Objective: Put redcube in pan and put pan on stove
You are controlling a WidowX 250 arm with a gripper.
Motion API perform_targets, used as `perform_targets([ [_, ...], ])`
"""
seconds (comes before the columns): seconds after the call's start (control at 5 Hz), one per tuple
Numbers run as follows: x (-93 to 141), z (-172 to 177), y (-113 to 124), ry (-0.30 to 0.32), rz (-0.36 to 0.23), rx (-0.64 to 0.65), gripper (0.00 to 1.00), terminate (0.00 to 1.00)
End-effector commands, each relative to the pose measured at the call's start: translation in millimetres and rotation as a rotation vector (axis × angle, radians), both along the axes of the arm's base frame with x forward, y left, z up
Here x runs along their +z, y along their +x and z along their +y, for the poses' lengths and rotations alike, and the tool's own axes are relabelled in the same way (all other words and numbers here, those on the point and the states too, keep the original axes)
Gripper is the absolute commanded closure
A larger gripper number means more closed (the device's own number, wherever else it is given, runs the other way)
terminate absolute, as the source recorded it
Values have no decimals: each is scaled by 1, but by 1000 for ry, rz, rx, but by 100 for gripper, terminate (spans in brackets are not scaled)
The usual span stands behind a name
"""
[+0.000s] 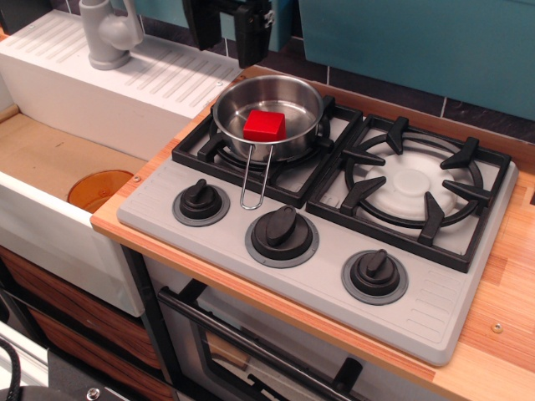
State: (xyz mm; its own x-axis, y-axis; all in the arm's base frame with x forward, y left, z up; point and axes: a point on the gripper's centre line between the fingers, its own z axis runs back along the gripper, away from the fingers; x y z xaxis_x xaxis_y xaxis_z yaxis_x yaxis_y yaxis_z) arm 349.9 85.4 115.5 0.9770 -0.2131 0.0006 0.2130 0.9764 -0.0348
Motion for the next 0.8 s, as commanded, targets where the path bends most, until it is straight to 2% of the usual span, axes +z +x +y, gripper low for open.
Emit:
perform_targets([
  [0.0,43,-18,6,22,-77,9,0,0],
  [0.4,42,-26,2,15,-77,13,0,0],
  [0.6,45,-30,0,34,-53,5,0,100],
])
